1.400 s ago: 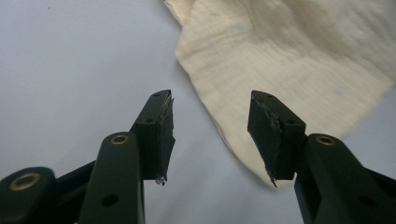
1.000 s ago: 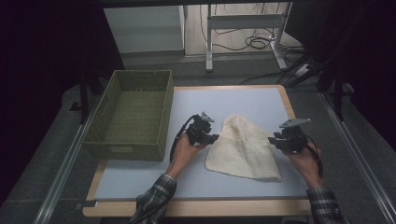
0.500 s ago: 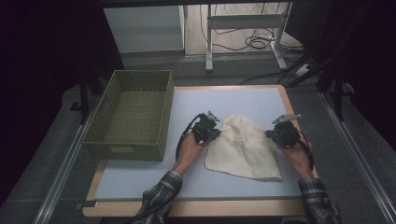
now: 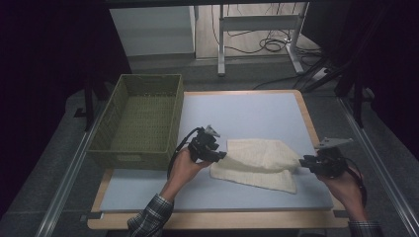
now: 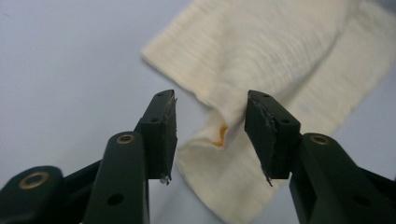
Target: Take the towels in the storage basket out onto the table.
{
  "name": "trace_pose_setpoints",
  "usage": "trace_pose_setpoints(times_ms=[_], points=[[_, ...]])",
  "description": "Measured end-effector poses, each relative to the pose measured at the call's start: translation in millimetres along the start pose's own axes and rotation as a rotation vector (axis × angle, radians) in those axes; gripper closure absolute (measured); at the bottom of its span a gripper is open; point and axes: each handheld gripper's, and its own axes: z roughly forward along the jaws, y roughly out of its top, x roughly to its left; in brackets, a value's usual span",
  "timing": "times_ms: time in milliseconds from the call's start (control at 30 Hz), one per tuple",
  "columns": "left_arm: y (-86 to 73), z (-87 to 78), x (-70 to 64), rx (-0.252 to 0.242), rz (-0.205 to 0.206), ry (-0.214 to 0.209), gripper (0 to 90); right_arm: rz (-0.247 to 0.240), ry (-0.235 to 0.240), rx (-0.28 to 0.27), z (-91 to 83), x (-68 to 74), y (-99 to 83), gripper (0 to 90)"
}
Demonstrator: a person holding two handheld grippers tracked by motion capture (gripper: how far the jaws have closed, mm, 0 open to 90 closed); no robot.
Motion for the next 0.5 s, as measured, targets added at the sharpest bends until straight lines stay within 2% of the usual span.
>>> trace_pose_setpoints(times_ms=[33,67,167,233,267,300,333,367,400,500], points=[[4.1,0.8,0.9,-0.004,0.007,0.019,53.1,0.002,-0.021,-0.016,-2.5,-3.7,4.3,67.4],[15.0,7.2,4.0,-0.001,0.013,0.048,53.1,0.001,-0.029,-0.019,-1.6,-5.3,7.3,67.2],[28.4,24.2,11.3,0.013,0.006,0.075,53.2,-0.007,-0.050,-0.020,9.9,-10.5,17.0,66.8],[33.8,40.1,17.5,0.030,-0.008,0.085,53.2,0.008,-0.051,-0.030,20.9,-16.3,22.8,67.3],[33.8,40.1,17.5,0.030,-0.008,0.085,52.8,0.008,-0.051,-0.030,20.9,-16.3,22.8,67.3],[34.3,53.5,21.5,0.048,-0.017,0.093,52.3,0.037,-0.042,-0.028,35.8,-22.5,27.8,67.3],[33.8,60.7,23.2,0.062,-0.018,0.096,51.7,0.041,-0.039,-0.027,41.2,-24.5,29.0,66.7],[33.8,60.7,23.2,0.062,-0.018,0.096,50.5,0.052,-0.029,-0.023,48.1,-26.2,30.4,66.3],[32.2,69.2,24.6,0.071,-0.019,0.109,50.5,0.052,-0.029,-0.023,48.1,-26.2,30.4,66.3],[27.0,85.8,26.1,0.088,-0.014,0.114,48.2,0.060,0.007,0.005,71.3,-26.1,30.9,61.9]])
